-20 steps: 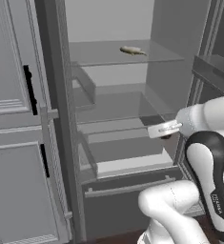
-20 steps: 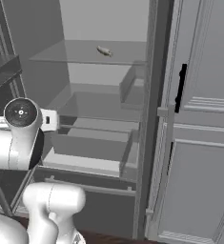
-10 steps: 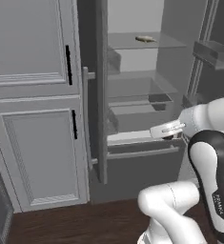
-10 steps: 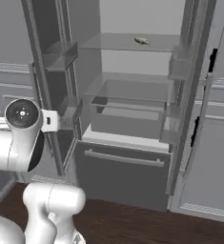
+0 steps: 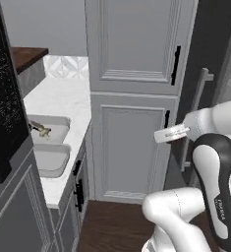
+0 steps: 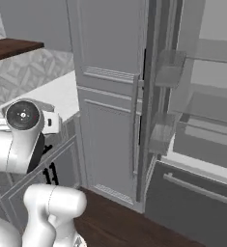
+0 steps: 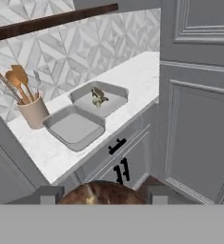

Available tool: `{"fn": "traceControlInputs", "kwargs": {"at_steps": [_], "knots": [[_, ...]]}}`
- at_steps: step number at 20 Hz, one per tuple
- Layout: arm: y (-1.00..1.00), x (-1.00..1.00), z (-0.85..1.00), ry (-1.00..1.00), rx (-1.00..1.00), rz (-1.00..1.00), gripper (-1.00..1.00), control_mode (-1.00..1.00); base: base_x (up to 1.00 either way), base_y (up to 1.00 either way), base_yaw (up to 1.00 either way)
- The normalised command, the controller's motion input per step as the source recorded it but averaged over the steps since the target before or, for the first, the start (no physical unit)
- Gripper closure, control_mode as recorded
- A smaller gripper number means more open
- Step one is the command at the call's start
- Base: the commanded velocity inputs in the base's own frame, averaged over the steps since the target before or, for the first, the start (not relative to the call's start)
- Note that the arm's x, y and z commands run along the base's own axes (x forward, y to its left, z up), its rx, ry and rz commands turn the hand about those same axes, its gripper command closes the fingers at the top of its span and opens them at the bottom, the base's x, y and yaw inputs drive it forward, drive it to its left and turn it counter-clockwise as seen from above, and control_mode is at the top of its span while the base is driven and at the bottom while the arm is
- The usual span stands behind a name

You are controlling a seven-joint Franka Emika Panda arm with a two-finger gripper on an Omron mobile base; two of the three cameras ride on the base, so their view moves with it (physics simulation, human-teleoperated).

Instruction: Place one mushroom and one fish in each tupperware on the nearby counter, to pack two identical lunches.

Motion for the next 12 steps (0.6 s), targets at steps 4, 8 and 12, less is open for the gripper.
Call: {"fn": "traceControlInputs", "kwargs": {"at_steps": [4, 8, 12], "knots": [[0.00, 0.00, 0.00, 0.00, 0.00, 0.00, 1.00, 1.00, 0.96, 0.61, 0.43], [0.00, 0.00, 0.00, 0.00, 0.00, 0.00, 1.00, 1.00, 1.00, 0.00, 0.39], [0.00, 0.00, 0.00, 0.00, 0.00, 0.00, 1.00, 1.00, 0.95, 0.18, 0.43]]}}
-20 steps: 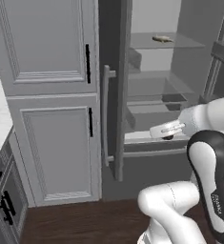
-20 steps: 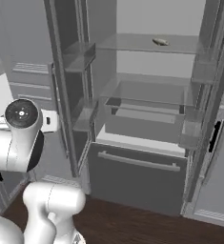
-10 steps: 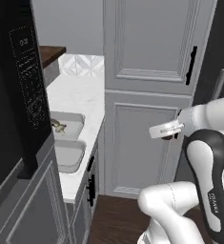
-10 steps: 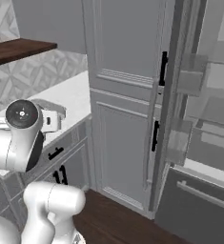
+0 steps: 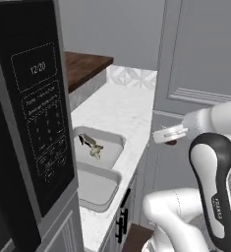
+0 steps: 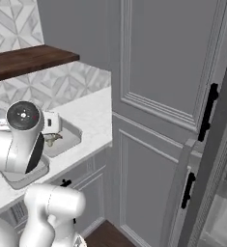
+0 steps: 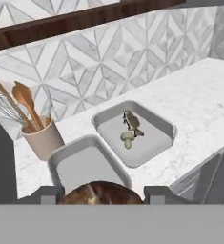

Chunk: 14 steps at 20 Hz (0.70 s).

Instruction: Place one mushroom and one fish in each tupperware on the nearby counter, to pack two identical lunches.

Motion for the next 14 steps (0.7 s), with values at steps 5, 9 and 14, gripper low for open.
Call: {"fn": "traceControlInputs", "kwargs": {"at_steps": [5, 9, 14], "knots": [[0.00, 0.00, 0.00, 0.00, 0.00, 0.00, 1.00, 1.00, 0.64, 0.46, 0.53], [0.16, 0.15, -0.19, 0.03, -0.01, 0.12, 1.00, -1.00, 0.38, 0.38, 0.40], [0.84, 0.62, -0.84, 0.09, -0.15, 0.29, 1.00, -1.00, 0.00, 0.00, 0.00]]}}
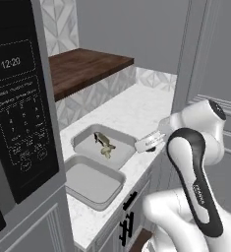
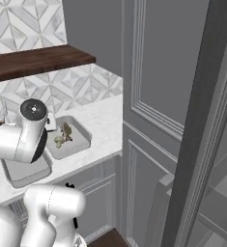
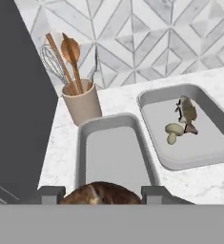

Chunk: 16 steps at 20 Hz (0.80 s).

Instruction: Place one mushroom and one fish in each tupperware on the nearby counter, to pack two identical lunches.

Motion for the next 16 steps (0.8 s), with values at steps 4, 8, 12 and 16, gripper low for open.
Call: {"fn": "traceControlInputs", "kwargs": {"at_steps": [4, 8, 12, 16], "knots": [[0.91, 0.71, -0.79, 0.10, -0.17, 0.13, 1.00, -1.00, 0.00, 0.00, 0.00], [0.59, 0.71, -0.68, 0.06, -0.13, 0.06, 1.00, -1.00, 0.00, 0.00, 0.00], [0.44, 0.80, -0.63, 0.04, -0.10, 0.03, 1.00, -1.00, 0.00, 0.00, 0.00], [0.47, 0.82, -0.64, 0.06, -0.09, 0.03, 1.00, -1.00, 0.00, 0.00, 0.00]]}}
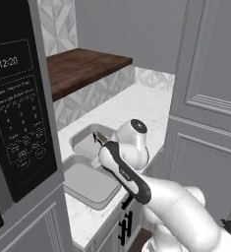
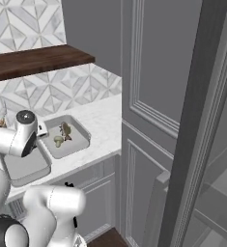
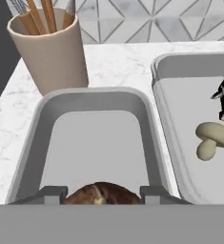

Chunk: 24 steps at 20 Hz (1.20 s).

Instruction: Place one mushroom and one fish in each tupperware on the nearby counter, to pack two identical lunches.

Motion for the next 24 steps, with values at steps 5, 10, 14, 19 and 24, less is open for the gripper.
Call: {"fn": "traceControlInputs", "kwargs": {"at_steps": [5, 10, 14, 19, 24], "knots": [[0.59, 0.70, -0.65, 0.10, -0.09, 0.06, 1.00, -1.00, 0.00, 0.00, 0.00], [0.47, 0.58, -0.49, 0.08, -0.06, 0.06, 1.00, -1.00, 0.00, 0.00, 0.00], [0.25, 0.45, -0.39, 0.00, -0.08, 0.06, 1.00, -1.00, 0.00, 0.00, 0.00], [0.41, 0.01, -0.35, -0.05, -0.20, 0.02, -1.00, -1.00, 0.00, 0.00, 0.00], [0.08, -0.01, 0.54, 0.00, -0.03, 0.00, -1.00, -1.00, 0.00, 0.00, 0.00]]}}
